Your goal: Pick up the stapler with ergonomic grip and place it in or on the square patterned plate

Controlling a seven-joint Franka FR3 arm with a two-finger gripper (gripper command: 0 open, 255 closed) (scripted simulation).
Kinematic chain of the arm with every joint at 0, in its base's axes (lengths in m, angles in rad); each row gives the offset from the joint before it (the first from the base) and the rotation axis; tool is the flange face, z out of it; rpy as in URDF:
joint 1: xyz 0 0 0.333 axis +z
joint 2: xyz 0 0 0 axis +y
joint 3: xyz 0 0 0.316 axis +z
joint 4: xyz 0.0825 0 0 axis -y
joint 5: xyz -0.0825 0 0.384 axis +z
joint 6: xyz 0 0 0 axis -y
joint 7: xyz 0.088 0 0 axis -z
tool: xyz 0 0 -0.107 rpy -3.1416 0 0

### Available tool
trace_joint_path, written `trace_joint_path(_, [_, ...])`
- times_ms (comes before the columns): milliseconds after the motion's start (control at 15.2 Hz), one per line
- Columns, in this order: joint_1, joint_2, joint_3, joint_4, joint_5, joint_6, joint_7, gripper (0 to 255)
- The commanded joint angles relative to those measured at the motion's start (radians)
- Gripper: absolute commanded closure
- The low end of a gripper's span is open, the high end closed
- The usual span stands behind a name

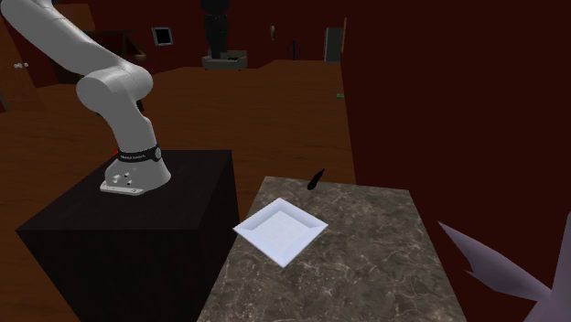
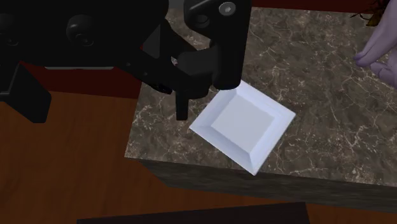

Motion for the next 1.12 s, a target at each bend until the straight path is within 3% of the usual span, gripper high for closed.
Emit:
trace_joint_path(0, [0.000, 0.000, 0.000, 0.000, 0.000, 0.000, 0.000, 0])
trace_joint_path(528, [0.041, 0.192, -0.033, -0.092, -0.037, 0.284, -0.195, 0])
trace_joint_path(1056, [0.081, 0.462, -0.055, -0.088, -0.055, 0.556, -0.376, 0])
